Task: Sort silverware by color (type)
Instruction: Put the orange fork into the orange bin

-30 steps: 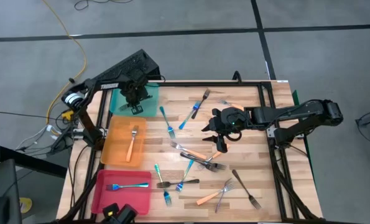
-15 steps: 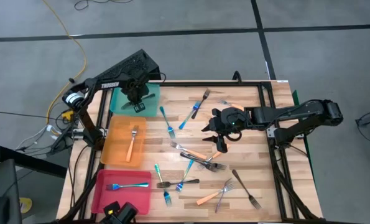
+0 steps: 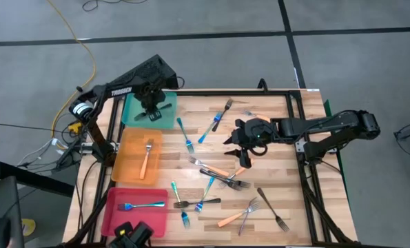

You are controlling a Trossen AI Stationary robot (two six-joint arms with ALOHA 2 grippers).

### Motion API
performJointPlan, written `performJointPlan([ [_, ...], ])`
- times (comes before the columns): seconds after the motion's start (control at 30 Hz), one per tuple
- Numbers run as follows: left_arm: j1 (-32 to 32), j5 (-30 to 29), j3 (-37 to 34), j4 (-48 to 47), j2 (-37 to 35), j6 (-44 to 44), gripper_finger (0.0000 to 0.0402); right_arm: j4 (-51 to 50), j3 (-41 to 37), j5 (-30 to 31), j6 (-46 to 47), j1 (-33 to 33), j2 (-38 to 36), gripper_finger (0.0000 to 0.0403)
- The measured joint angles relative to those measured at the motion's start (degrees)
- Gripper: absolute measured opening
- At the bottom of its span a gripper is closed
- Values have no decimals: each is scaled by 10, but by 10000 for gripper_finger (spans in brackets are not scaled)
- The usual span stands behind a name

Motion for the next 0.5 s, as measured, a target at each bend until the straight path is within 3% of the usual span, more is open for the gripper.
performJointPlan([
  [0.23, 0, 31, 99, -97, 0, -35, 75, -3, 0, 113, 40, -19, 4, 210],
  [0.5, -26, 177, 221, -174, -37, -51, 75, -23, -19, 115, 93, -2, 4, 210],
])
